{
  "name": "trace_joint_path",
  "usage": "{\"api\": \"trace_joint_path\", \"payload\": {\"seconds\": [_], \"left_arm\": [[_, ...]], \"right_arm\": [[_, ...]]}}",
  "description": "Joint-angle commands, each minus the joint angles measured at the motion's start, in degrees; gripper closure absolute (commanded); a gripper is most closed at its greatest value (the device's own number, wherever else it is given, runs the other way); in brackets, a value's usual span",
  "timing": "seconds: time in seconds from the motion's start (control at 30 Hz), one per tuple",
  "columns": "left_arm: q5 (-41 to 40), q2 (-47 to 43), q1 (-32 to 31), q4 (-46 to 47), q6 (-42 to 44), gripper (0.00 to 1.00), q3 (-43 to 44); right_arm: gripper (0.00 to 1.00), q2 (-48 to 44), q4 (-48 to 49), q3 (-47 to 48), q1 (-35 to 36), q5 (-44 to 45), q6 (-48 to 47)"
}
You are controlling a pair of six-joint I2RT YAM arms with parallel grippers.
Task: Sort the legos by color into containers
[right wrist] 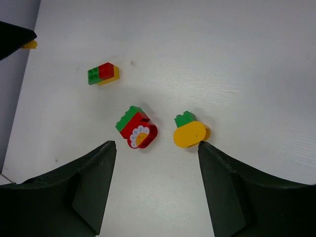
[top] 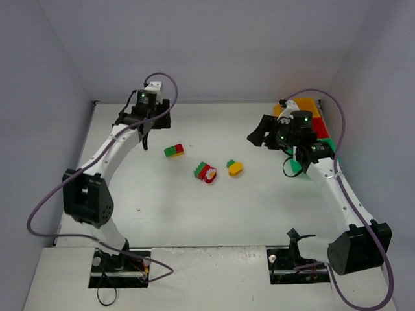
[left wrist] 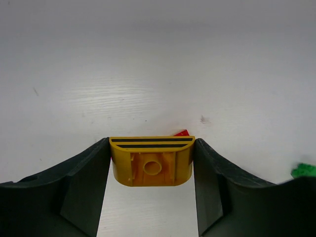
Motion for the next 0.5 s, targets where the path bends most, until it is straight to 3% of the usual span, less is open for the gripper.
{"api": "trace_joint_path", "payload": {"seconds": [0.0, 0.17, 0.47], "left_arm": [[10.7, -9.7, -1.8, 9.4, 8.7, 0.87, -6.5], [17.3, -17.5, -8.5, 14.5, 21.6, 0.83, -13.7], [23.6, -25.4, -15.8, 16.5, 28.2, 0.79, -19.2]], "right_arm": [[0.36, 2.5, 2.9, 6.1, 2.1, -5.5, 2.0], [0.36, 6.1, 2.6, 11.8, 5.7, -10.0, 3.7], [0.37, 12.7, 2.6, 18.1, 13.1, -11.3, 5.0]]}}
